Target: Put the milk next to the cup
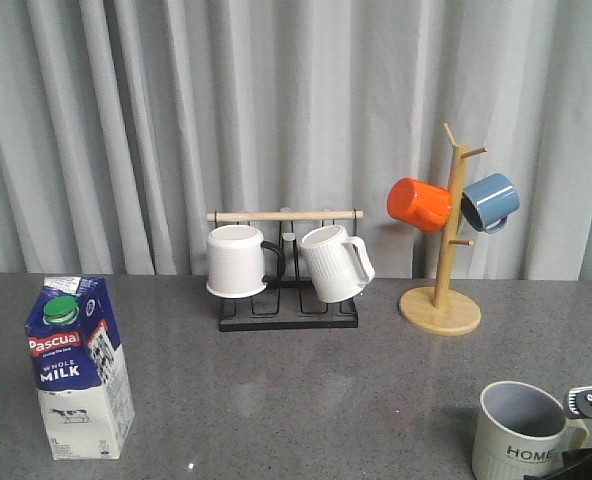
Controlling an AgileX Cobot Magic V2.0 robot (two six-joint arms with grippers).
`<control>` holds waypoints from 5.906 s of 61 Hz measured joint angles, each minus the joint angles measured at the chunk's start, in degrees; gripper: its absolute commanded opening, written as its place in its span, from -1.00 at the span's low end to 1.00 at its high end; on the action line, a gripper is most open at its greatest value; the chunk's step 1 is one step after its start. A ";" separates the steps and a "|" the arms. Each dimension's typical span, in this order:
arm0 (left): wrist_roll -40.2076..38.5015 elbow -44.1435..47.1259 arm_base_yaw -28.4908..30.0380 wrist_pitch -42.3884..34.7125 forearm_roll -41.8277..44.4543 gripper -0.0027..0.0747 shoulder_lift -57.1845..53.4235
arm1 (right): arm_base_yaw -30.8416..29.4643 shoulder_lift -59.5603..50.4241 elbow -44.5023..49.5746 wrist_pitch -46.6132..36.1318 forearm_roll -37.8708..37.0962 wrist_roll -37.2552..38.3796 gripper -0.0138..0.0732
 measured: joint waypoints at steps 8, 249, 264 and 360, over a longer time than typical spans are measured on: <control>0.00 0.00 0.00 0.00 0.00 0.13 0.00 | 0.00 -0.16 -0.49 0.06 -0.43 0.39 -0.70; 6.01 -49.27 0.00 41.67 -6.72 0.59 38.86 | 22.43 -64.10 7.57 59.16 4.91 -2.73 -0.69; 6.01 -59.60 0.00 43.00 -6.72 0.59 50.52 | 22.43 -64.10 7.57 63.12 4.80 -2.73 -0.69; 6.01 -60.20 0.00 36.47 1.48 0.59 77.65 | 22.43 -64.10 7.57 66.08 1.25 2.20 -0.69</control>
